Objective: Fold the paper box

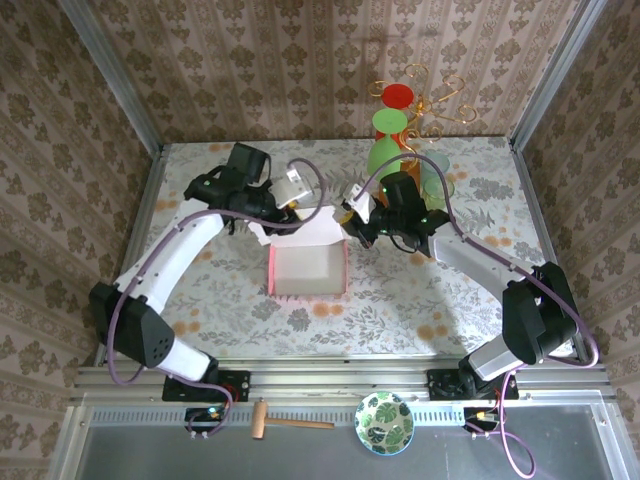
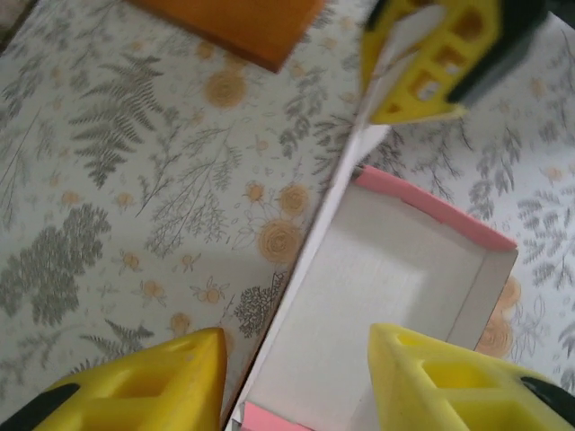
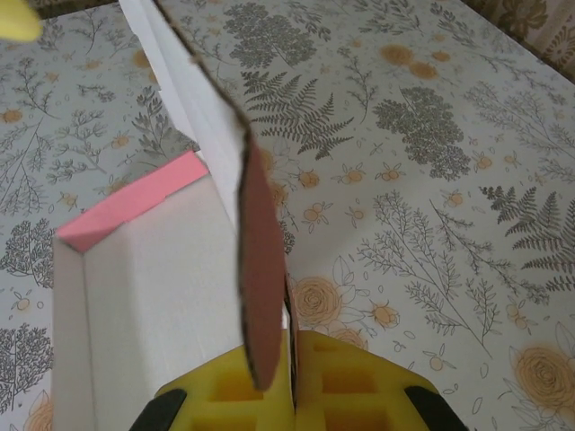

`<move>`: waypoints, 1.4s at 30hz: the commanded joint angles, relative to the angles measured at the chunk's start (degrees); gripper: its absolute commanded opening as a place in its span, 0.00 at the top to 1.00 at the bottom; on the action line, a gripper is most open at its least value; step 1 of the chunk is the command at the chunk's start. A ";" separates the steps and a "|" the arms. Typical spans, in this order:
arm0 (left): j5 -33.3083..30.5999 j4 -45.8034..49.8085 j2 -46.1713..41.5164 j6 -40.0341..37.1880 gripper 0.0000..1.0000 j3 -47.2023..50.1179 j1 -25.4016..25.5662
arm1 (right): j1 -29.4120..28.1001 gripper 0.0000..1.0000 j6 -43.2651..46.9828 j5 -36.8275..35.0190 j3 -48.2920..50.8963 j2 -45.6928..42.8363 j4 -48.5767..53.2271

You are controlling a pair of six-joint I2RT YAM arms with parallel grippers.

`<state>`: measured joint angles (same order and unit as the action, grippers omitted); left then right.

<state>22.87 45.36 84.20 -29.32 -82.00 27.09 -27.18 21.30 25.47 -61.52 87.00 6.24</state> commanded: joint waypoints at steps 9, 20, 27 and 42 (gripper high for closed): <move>4.93 -11.81 -13.63 17.66 0.48 21.17 -16.58 | 1.62 1.00 1.55 1.74 2.22 0.00 -0.11; 13.60 -21.40 -6.10 14.46 0.47 24.70 -19.74 | 3.18 1.00 1.89 4.29 1.18 2.72 0.81; 11.31 -22.87 -1.34 13.14 0.46 22.77 -18.27 | 3.27 1.00 1.90 4.41 0.35 3.99 0.74; 12.15 -22.99 6.72 16.82 0.74 18.46 -15.36 | 3.43 1.00 -0.56 2.62 -0.56 5.19 -0.63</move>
<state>33.87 22.50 90.15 -14.02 -61.45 10.57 -24.12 22.06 28.73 -60.40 91.02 6.44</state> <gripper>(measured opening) 0.275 0.043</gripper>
